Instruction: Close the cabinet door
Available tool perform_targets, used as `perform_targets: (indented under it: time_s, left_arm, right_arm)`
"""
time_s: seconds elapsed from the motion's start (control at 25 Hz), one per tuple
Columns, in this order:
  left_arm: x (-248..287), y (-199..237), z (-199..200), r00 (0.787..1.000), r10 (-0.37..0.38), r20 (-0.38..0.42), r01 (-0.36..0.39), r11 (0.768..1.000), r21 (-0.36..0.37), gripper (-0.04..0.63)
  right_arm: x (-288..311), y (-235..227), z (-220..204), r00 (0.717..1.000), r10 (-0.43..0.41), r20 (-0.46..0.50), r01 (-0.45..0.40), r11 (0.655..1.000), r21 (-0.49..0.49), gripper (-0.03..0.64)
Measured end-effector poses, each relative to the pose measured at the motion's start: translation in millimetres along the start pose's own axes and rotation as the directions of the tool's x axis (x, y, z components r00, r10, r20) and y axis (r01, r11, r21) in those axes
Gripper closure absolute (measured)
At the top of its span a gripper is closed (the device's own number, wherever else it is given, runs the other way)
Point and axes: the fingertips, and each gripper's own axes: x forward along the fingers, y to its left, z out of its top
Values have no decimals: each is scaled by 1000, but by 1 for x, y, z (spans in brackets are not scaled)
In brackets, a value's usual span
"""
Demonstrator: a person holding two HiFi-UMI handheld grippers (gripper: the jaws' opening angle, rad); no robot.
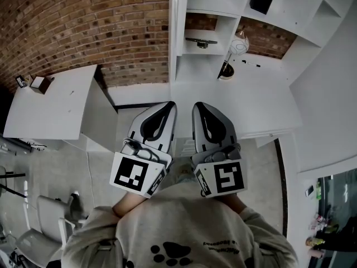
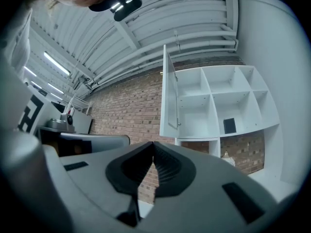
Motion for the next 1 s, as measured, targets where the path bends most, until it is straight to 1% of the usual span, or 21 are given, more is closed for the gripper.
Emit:
perform_targets:
  time_s: [0.36,0.64,0.84,1.0]
  left_arm:
    - [51,29,-5,997,72,17,-72,997,18,588]
    - [86,39,-5,993,117,34,-118,992,37,588]
    - [98,43,-6,986,160,45,-162,985,58,588]
    - [98,46,-3,984,167,58,-172,982,81,588]
  right_arm:
    - [55,-29,-12,996,92,13,-92,996,9,598]
    - [84,-52,-18,987,157,27,-157,987,25,598]
    - [95,-60,-19,976,214,48,-215,976,21,598]
    - [101,-60,-17,973,223,67,-225,974,29,598]
